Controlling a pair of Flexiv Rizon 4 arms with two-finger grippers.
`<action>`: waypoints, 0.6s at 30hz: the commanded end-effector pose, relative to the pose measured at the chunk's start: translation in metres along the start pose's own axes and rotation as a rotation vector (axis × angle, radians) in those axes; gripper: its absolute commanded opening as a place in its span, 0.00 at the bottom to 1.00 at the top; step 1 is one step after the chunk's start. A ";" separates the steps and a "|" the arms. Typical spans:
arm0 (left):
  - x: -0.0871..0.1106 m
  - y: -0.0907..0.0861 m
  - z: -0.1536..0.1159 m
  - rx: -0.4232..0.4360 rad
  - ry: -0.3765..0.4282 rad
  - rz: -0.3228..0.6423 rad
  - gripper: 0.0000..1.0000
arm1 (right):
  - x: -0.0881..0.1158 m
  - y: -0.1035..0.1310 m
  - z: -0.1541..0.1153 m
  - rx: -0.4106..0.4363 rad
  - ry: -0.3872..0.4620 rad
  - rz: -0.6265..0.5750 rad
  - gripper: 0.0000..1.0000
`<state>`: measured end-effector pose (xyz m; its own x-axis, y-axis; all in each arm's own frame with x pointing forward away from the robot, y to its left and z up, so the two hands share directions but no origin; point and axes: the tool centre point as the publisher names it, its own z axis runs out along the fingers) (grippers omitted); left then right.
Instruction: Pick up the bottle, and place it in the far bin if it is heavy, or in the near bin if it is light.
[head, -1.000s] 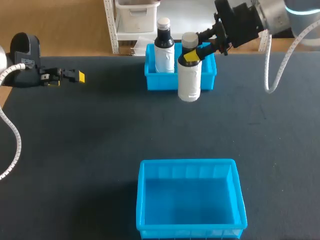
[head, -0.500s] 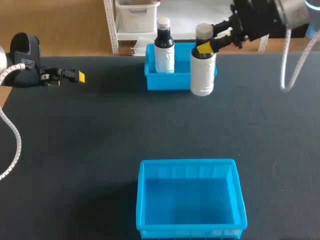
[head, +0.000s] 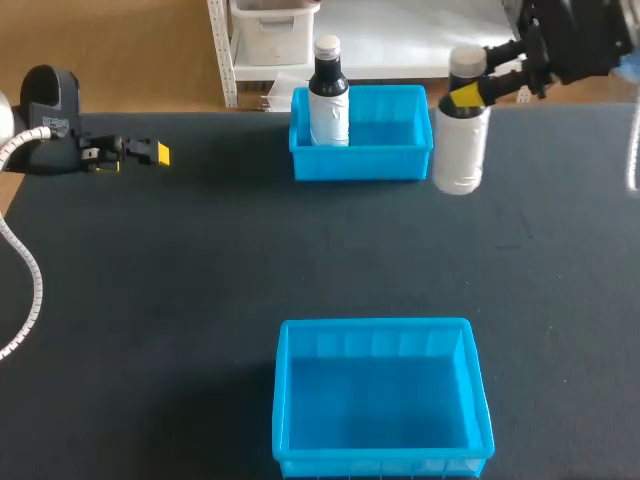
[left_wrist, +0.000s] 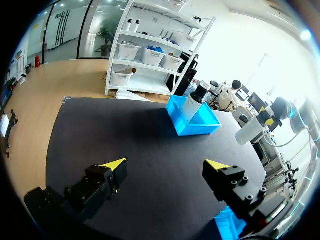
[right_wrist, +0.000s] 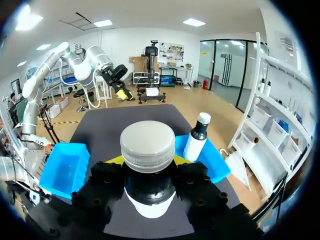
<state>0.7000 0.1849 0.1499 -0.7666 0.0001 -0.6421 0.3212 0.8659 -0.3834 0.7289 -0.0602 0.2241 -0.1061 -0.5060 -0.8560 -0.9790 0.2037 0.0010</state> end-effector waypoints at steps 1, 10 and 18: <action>0.000 0.000 0.000 0.000 0.000 0.000 1.00 | 0.006 0.016 -0.022 0.096 0.007 0.010 0.00; 0.000 0.000 0.000 0.000 0.000 0.000 1.00 | 0.019 0.027 -0.047 0.151 0.011 0.040 0.00; 0.000 0.000 0.000 0.000 0.000 0.000 1.00 | 0.024 0.044 -0.064 0.179 0.013 0.053 0.00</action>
<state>0.7000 0.1849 0.1499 -0.7666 0.0001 -0.6421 0.3212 0.8659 -0.3834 0.6863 -0.1122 0.2317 -0.1592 -0.4992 -0.8517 -0.9485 0.3168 -0.0084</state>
